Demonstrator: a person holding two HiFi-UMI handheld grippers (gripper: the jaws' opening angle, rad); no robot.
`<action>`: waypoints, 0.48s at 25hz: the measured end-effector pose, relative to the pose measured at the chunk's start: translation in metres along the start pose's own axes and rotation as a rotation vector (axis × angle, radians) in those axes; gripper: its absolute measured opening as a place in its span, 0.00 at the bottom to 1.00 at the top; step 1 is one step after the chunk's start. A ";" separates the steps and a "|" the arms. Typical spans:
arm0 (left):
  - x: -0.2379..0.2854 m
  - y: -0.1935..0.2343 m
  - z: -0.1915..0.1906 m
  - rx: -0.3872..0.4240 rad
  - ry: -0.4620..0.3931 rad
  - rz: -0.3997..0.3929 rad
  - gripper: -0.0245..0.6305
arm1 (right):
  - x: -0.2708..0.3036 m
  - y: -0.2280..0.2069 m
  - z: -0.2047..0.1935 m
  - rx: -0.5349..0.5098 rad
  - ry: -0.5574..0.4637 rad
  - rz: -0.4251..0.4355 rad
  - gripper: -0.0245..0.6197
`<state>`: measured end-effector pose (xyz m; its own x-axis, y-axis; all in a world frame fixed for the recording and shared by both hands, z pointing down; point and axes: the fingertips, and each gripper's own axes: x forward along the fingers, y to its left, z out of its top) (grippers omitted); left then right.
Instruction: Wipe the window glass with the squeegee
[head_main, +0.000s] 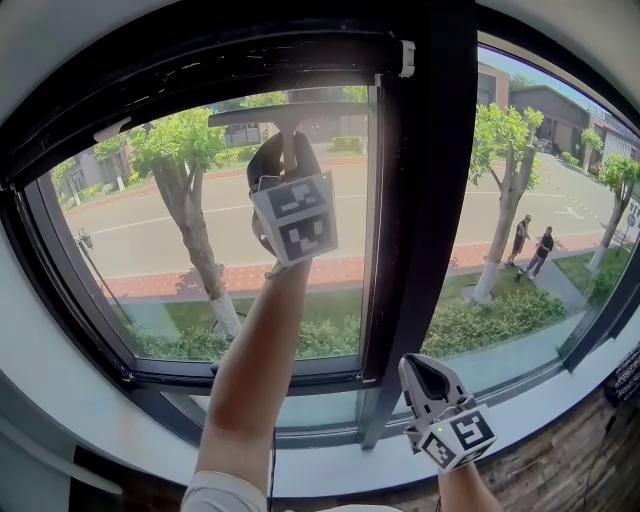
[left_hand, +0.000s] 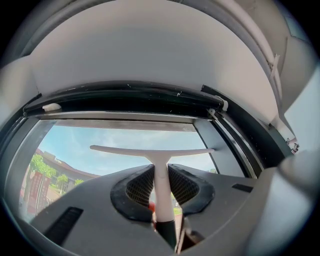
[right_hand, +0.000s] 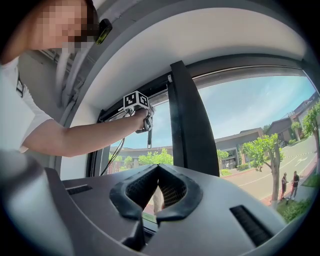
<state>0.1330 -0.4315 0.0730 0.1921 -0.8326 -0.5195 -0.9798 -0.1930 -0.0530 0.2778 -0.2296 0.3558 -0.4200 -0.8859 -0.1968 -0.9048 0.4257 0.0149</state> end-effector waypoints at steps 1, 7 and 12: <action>0.000 0.000 -0.001 0.001 0.000 0.000 0.18 | -0.001 0.001 -0.001 0.001 0.002 0.000 0.05; -0.002 -0.002 -0.010 0.009 0.002 0.002 0.18 | 0.005 0.002 -0.003 0.004 0.010 0.008 0.05; -0.011 -0.004 -0.023 0.009 0.010 -0.002 0.18 | 0.003 0.004 -0.006 0.009 0.016 0.010 0.05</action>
<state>0.1363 -0.4335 0.0990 0.1948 -0.8375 -0.5105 -0.9798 -0.1903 -0.0616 0.2728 -0.2314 0.3612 -0.4305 -0.8843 -0.1809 -0.8997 0.4365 0.0078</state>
